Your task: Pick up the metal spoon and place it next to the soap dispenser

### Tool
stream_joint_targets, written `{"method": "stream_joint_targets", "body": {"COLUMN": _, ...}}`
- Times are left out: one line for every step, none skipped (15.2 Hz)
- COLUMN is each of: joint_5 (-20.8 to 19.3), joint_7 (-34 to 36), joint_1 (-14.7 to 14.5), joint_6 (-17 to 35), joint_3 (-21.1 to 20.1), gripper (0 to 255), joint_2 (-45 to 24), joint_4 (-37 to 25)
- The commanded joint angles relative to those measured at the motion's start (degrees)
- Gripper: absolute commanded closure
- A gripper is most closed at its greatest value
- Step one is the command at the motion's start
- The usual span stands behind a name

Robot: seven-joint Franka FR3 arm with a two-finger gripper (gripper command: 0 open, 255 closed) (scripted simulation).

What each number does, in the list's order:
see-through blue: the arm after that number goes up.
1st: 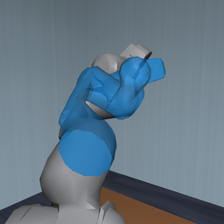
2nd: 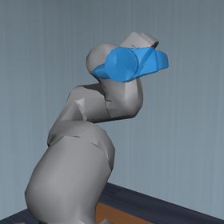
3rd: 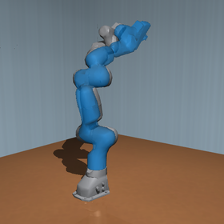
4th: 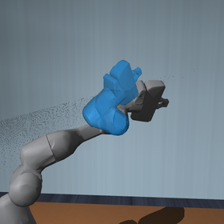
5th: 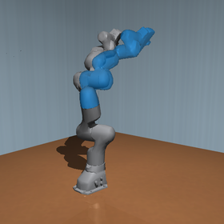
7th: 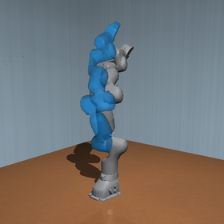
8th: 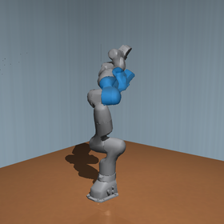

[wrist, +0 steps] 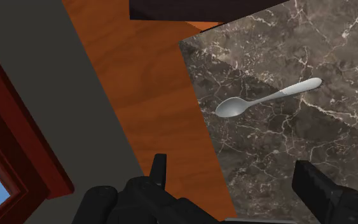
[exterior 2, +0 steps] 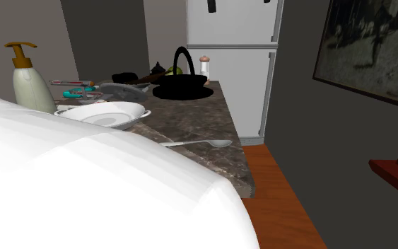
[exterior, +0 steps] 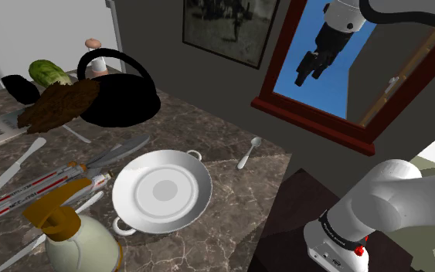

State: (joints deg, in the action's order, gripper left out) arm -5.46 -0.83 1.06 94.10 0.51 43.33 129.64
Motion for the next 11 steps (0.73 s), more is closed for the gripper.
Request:
{"method": "stream_joint_targets", "body": {"joint_5": 0.0, "joint_7": 0.0, "joint_1": 0.0, "joint_6": 0.0, "joint_3": 0.0, "gripper": 0, "joint_2": 0.0, "joint_4": 0.0}}
{"method": "stream_joint_targets", "body": {"joint_5": 0.1, "joint_7": -0.8, "joint_1": -0.3, "joint_6": 1.2, "joint_3": 0.3, "gripper": 0, "joint_2": -0.9, "joint_4": 1.0}}
{"method": "stream_joint_targets", "body": {"joint_5": 0.2, "joint_7": -1.5, "joint_1": -0.6, "joint_6": 2.3, "joint_3": 0.7, "gripper": 0, "joint_2": -1.9, "joint_4": 2.0}}
{"method": "stream_joint_targets", "body": {"joint_5": 0.3, "joint_7": -2.3, "joint_1": -1.0, "joint_6": 3.5, "joint_3": 1.0, "gripper": 0, "joint_2": -3.0, "joint_4": 2.9}}
{"method": "stream_joint_targets", "body": {"joint_5": 0.4, "joint_7": -3.1, "joint_1": -1.3, "joint_6": 4.7, "joint_3": 1.3, "gripper": 0, "joint_2": -4.0, "joint_4": 3.8}}
{"method": "stream_joint_targets", "body": {"joint_5": 0.5, "joint_7": -3.8, "joint_1": -1.6, "joint_6": 5.9, "joint_3": 1.6, "gripper": 0, "joint_2": -5.2, "joint_4": 4.7}}
{"method": "stream_joint_targets", "body": {"joint_5": 0.6, "joint_7": -4.6, "joint_1": -1.9, "joint_6": 7.1, "joint_3": 1.9, "gripper": 0, "joint_2": -6.4, "joint_4": 5.5}}
{"method": "stream_joint_targets", "body": {"joint_5": 0.7, "joint_7": -5.4, "joint_1": -2.2, "joint_6": 8.2, "joint_3": 2.1, "gripper": 0, "joint_2": -7.6, "joint_4": 6.3}}
{"method": "stream_joint_targets", "body": {"joint_5": 0.8, "joint_7": -6.2, "joint_1": -2.5, "joint_6": 9.4, "joint_3": 2.4, "gripper": 0, "joint_2": -8.9, "joint_4": 7.0}}
{"method": "stream_joint_targets", "body": {"joint_5": 0.9, "joint_7": -7.0, "joint_1": -2.8, "joint_6": 10.6, "joint_3": 2.7, "gripper": 0, "joint_2": -10.2, "joint_4": 7.7}}
{"method": "stream_joint_targets", "body": {"joint_5": 1.0, "joint_7": -7.8, "joint_1": -3.1, "joint_6": 11.8, "joint_3": 2.9, "gripper": 0, "joint_2": -11.5, "joint_4": 8.4}}
